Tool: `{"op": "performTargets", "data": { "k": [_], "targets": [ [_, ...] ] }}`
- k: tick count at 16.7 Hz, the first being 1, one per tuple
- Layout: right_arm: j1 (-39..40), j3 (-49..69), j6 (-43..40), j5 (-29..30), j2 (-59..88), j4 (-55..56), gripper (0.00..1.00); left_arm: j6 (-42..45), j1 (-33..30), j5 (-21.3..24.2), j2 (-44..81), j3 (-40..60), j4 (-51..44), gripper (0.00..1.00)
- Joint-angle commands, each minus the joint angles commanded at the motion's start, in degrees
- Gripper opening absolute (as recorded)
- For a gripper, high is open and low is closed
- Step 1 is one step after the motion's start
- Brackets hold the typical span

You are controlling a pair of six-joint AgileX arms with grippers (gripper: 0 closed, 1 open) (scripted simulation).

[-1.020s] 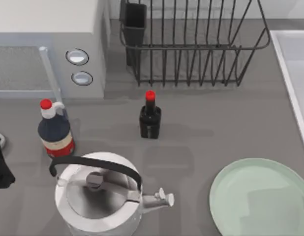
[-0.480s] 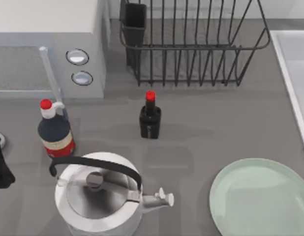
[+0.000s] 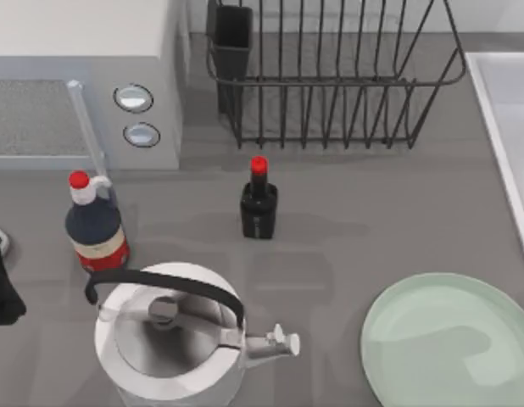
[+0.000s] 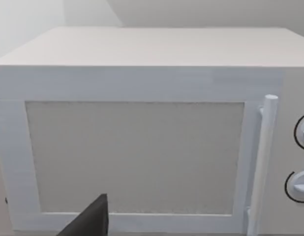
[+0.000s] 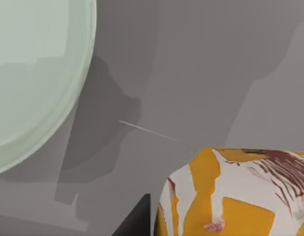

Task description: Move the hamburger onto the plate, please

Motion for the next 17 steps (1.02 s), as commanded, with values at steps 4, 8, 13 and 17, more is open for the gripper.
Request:
{"op": "performTargets", "data": {
  "k": [4,8,13,17],
  "targets": [
    [0.23,-0.11,-0.42,-0.03,0.35,0.11,0.0,0.0,0.0,0.0,0.0,0.0,0.0,1.0],
    [2.56,0.83,-8.09,-0.05,1.93,-0.25,0.0,0.0,0.0,0.0,0.0,0.0,0.0,1.0],
    [8.65,3.14,-27.9,-0.1,5.71,-0.91,0.0,0.0,0.0,0.0,0.0,0.0,0.0,1.0],
    [14.98,5.12,-48.26,-0.16,9.08,-1.09,0.0,0.0,0.0,0.0,0.0,0.0,0.0,1.0]
  ]
}}
